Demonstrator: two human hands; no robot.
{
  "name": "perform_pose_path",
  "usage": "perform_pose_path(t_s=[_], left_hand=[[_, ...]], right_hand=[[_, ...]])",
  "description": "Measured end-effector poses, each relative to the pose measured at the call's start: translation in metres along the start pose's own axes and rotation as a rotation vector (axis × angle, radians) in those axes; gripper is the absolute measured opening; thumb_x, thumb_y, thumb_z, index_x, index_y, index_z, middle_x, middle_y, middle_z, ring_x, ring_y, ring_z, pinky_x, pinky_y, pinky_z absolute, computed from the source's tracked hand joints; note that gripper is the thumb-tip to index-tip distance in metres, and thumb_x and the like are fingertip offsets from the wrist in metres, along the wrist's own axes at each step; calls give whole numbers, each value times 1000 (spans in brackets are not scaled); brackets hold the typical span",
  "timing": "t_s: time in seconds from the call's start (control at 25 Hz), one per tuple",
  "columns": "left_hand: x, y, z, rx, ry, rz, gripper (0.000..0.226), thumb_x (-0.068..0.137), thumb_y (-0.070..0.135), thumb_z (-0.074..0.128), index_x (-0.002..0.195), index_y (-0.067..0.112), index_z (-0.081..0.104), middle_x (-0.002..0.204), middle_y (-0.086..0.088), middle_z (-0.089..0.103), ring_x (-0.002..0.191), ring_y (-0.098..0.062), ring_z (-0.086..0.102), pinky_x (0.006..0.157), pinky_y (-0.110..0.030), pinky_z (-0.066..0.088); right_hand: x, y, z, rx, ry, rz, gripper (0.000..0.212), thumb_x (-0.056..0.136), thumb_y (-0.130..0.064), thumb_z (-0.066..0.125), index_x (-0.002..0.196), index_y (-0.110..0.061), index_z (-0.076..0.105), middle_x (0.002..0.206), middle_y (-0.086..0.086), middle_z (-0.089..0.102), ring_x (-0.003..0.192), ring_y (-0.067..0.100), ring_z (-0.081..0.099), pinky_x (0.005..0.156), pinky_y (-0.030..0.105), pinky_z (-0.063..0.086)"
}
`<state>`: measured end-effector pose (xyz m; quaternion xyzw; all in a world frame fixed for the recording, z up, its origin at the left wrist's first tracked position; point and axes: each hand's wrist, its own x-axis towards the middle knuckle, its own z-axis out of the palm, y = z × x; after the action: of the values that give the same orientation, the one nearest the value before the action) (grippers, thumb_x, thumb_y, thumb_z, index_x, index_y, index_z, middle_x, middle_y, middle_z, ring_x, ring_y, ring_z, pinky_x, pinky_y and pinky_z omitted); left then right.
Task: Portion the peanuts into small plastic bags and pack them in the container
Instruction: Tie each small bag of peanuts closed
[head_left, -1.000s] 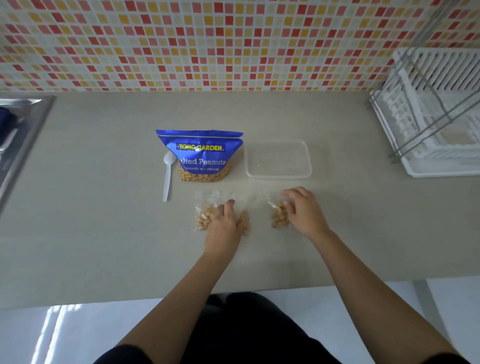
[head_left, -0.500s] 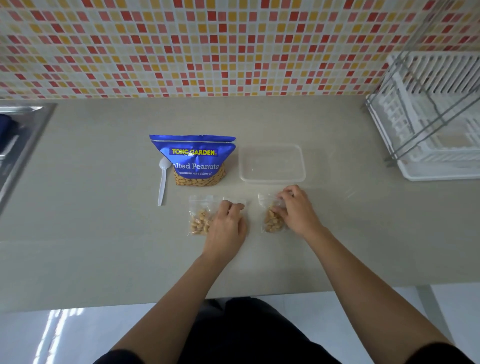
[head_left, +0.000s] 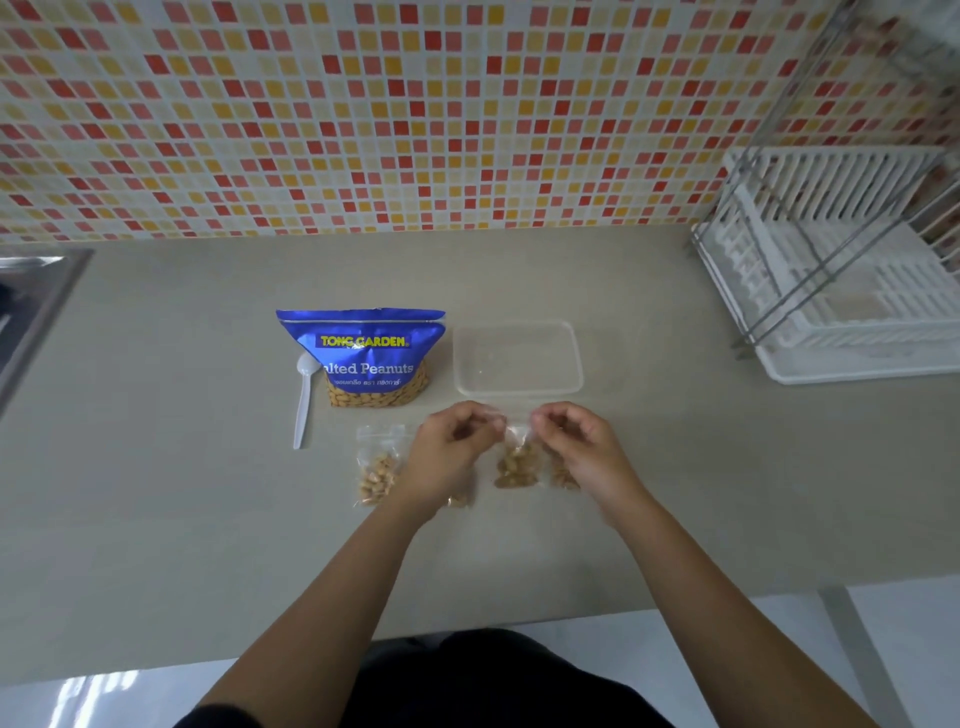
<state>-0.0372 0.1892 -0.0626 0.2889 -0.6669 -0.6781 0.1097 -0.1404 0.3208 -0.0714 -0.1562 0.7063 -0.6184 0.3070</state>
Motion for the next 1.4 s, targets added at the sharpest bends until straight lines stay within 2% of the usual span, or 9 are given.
perform_pose_path(t_s=[0.12, 0.32, 0.52, 0.68, 0.8, 1.0, 1.16, 1.32, 1.4], left_hand=[[0, 12, -4, -81, -63, 26, 13, 87, 5, 58, 84, 14, 66, 73, 6, 67, 71, -7, 61, 74, -21, 53], [2, 35, -10, -70, -41, 46, 21, 88, 3, 55, 93, 21, 64, 76, -1, 69, 72, -10, 65, 65, -19, 54], [10, 43, -8, 203, -12, 145, 5, 84, 19, 66, 80, 22, 66, 76, 5, 67, 74, -10, 65, 64, -25, 57], [14, 44, -8, 509, 75, 267, 8, 83, 23, 66, 81, 15, 68, 70, 9, 63, 61, 8, 55, 59, -3, 40], [15, 43, -16, 549, 89, 261, 11, 82, 25, 66, 79, 15, 67, 65, 9, 59, 59, 0, 51, 55, -5, 36], [15, 31, -19, 305, 136, 115, 19, 77, 31, 72, 65, 22, 60, 62, 4, 55, 61, -12, 51, 64, -29, 47], [-4, 4, -6, 108, -79, -21, 12, 81, 22, 69, 76, 20, 58, 77, 3, 66, 69, -10, 63, 66, -31, 48], [-10, -24, 2, 426, 118, -97, 15, 81, 19, 68, 92, 11, 60, 79, -1, 65, 61, -13, 61, 48, -16, 46], [-7, -35, 1, 607, 141, -123, 23, 83, 24, 63, 101, 10, 59, 87, -8, 69, 72, -24, 66, 63, -25, 55]], right_hand=[[-1, -9, 5, 90, 66, -34, 8, 85, -16, 63, 78, -19, 65, 71, -7, 68, 69, 4, 62, 68, 23, 50], [1, -30, 17, 137, 61, -21, 9, 87, -11, 60, 81, -16, 64, 75, 1, 69, 62, 6, 65, 61, 19, 54], [3, -39, 22, -46, 75, -122, 14, 85, -14, 64, 75, -24, 66, 72, 5, 67, 63, 15, 64, 64, 30, 55], [7, -39, 21, -261, 166, -215, 24, 83, -14, 63, 67, -31, 60, 66, -3, 67, 67, 18, 69, 69, 40, 58], [7, -42, 19, -233, 176, -202, 23, 84, -11, 63, 67, -28, 60, 64, -4, 65, 64, 14, 69, 68, 40, 58], [12, -32, 18, -87, 133, -106, 17, 86, -14, 61, 71, -22, 61, 63, -2, 61, 56, 11, 63, 61, 32, 54], [11, -17, 20, 115, 74, 15, 10, 89, -16, 59, 79, -18, 60, 72, 5, 60, 62, 11, 57, 62, 25, 51], [17, 23, 12, -227, 212, -32, 20, 87, -14, 59, 107, -16, 58, 103, 1, 62, 89, 15, 61, 80, 19, 47], [21, 41, -3, -469, 365, -54, 27, 85, -7, 57, 112, -5, 56, 111, 15, 56, 96, 28, 59, 88, 30, 44]])
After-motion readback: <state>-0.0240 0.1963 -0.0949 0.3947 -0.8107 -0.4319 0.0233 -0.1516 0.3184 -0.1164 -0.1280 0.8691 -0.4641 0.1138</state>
